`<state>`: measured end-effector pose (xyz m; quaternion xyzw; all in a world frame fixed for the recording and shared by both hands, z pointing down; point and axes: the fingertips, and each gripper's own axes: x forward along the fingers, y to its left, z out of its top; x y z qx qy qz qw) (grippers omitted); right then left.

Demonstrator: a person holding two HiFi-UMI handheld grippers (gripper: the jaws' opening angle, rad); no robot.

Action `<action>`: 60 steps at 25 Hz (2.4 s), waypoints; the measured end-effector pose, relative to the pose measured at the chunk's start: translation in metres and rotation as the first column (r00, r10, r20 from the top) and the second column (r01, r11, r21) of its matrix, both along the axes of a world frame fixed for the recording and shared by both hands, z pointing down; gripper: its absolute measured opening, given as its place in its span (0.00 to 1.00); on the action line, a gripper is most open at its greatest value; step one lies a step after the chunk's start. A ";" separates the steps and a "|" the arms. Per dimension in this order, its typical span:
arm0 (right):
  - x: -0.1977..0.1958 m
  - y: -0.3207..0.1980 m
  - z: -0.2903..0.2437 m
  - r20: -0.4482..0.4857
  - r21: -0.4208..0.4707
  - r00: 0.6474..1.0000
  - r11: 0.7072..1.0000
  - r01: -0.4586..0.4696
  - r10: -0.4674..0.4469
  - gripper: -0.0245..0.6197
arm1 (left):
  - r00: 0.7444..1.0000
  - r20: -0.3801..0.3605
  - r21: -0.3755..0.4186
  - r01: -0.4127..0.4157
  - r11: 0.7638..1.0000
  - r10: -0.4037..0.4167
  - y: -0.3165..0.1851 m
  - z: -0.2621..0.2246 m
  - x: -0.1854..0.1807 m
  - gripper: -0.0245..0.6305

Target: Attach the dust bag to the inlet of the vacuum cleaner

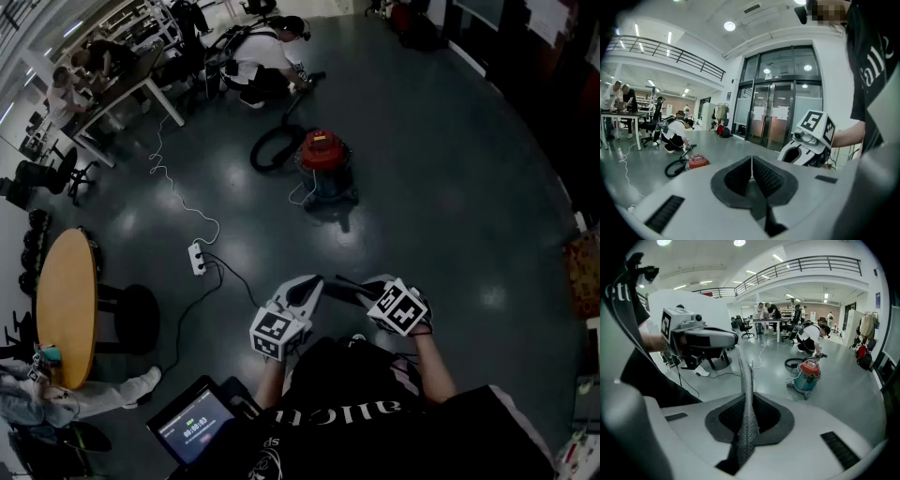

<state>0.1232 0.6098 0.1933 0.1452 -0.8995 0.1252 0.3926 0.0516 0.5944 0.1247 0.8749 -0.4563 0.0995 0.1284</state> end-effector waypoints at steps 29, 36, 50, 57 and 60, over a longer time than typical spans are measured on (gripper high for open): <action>-0.114 -0.273 0.057 -0.076 -0.066 0.989 0.989 -0.131 0.126 0.10 | 0.978 0.025 -0.070 -0.205 0.976 0.208 -0.298 0.036 -0.121 0.06; -0.139 -0.333 0.080 -0.109 -0.129 0.985 0.981 -0.147 0.133 0.10 | 0.975 -0.010 -0.130 -0.220 0.967 0.220 -0.365 0.068 -0.146 0.06; -0.106 -0.439 0.133 -0.094 -0.180 0.993 0.980 -0.088 0.072 0.10 | 0.992 0.027 -0.245 -0.114 0.963 0.124 -0.476 0.128 -0.121 0.06; -0.088 -0.488 0.173 -0.093 -0.188 0.995 0.982 0.014 -0.032 0.10 | 0.993 0.066 -0.270 -0.072 0.960 0.093 -0.523 0.161 -0.097 0.06; -0.085 -0.506 0.197 -0.102 -0.190 0.993 0.981 0.031 -0.052 0.10 | 0.991 0.099 -0.273 -0.059 0.960 0.089 -0.550 0.182 -0.095 0.06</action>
